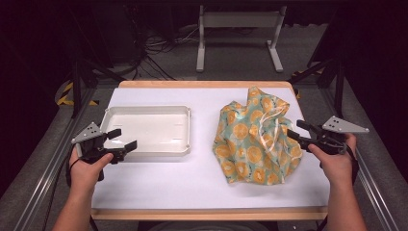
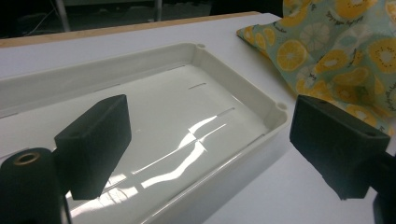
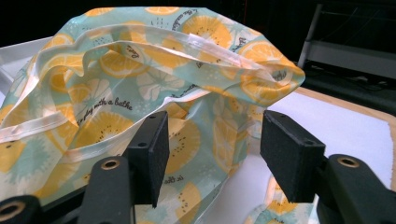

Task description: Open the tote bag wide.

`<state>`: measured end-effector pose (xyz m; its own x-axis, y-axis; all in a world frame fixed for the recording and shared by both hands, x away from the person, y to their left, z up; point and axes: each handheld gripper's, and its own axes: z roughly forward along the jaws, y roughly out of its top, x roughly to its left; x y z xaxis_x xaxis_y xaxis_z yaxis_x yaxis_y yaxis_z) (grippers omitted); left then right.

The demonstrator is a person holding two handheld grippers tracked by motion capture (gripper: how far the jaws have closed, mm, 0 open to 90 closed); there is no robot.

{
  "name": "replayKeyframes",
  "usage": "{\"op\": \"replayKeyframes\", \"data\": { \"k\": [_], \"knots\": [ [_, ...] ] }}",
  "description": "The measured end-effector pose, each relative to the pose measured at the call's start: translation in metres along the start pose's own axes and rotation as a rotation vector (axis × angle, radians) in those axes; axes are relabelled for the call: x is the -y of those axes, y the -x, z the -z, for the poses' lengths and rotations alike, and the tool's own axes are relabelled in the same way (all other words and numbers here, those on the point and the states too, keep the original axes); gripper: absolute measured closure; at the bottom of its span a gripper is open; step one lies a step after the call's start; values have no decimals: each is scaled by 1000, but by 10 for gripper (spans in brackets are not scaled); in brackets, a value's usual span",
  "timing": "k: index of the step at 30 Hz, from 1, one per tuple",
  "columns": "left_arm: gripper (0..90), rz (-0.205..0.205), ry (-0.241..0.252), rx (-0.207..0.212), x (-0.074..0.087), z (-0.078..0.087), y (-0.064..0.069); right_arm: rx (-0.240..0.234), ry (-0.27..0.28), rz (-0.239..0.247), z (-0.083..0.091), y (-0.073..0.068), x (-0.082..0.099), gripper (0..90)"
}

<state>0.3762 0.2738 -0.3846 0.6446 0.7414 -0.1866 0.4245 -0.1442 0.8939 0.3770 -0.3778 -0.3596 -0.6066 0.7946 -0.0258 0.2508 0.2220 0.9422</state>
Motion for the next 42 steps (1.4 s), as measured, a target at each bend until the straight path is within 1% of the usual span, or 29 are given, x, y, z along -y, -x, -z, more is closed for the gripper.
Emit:
{"op": "replayKeyframes", "data": {
  "k": [2,3,5,6,7,9,10,15,16,19,20,21,22,23,25,30,32,33,36,38,42],
  "knots": [
    [133,4,-6,-3,0,0,0,6,-1,4,0,0,0,413],
    [133,9,-10,-5,0,0,0,12,-10,2,1,0,-1,419],
    [133,21,-9,-11,0,0,0,6,-31,-8,1,-1,-2,418],
    [133,27,-8,-11,0,0,0,6,-31,-8,1,-1,-2,418],
    [133,24,-6,-13,0,1,-1,0,-36,-20,3,-2,-3,417],
    [133,22,-8,-15,0,1,-1,-5,-34,-28,3,-2,-3,419],
    [133,22,-11,-15,0,1,-1,-12,-40,-41,4,-3,-4,417],
    [133,20,-12,-15,-1,1,1,-19,-46,-48,4,-7,-6,410],
    [133,15,-15,-15,-1,1,2,-21,-44,-50,4,-9,-8,409],
    [133,17,-19,-14,-1,2,2,-32,-56,-44,4,-15,-13,389],
    [133,17,-23,-15,-1,2,2,-39,-63,-41,4,-18,-15,381],
    [133,19,-25,-18,-1,2,2,-57,-65,-37,3,-23,-18,373],
    [133,19,-25,-18,-1,2,2,-57,-65,-37,3,-23,-18,373],
    [133,18,-25,-20,-1,2,2,-71,-63,-31,3,-29,-22,365],
    [133,20,-26,-18,-1,2,2,-77,-63,-27,3,-31,-23,364],
    [133,22,-25,-20,-1,2,2,-137,-51,0,1,-49,-33,335],
    [133,22,-27,-19,-1,2,2,-161,-52,5,-2,-59,-37,322],
    [133,22,-26,-20,-1,2,2,-161,-52,5,-2,-59,-37,322],
    [133,19,-29,-19,-1,2,2,-188,-65,8,-8,-69,-39,318],
    [133,17,-27,-21,-1,2,2,-197,-77,19,-12,-73,-39,316],
    [133,18,-29,-19,-1,2,2,-208,-88,26,-17,-77,-37,316]
  ]
}}
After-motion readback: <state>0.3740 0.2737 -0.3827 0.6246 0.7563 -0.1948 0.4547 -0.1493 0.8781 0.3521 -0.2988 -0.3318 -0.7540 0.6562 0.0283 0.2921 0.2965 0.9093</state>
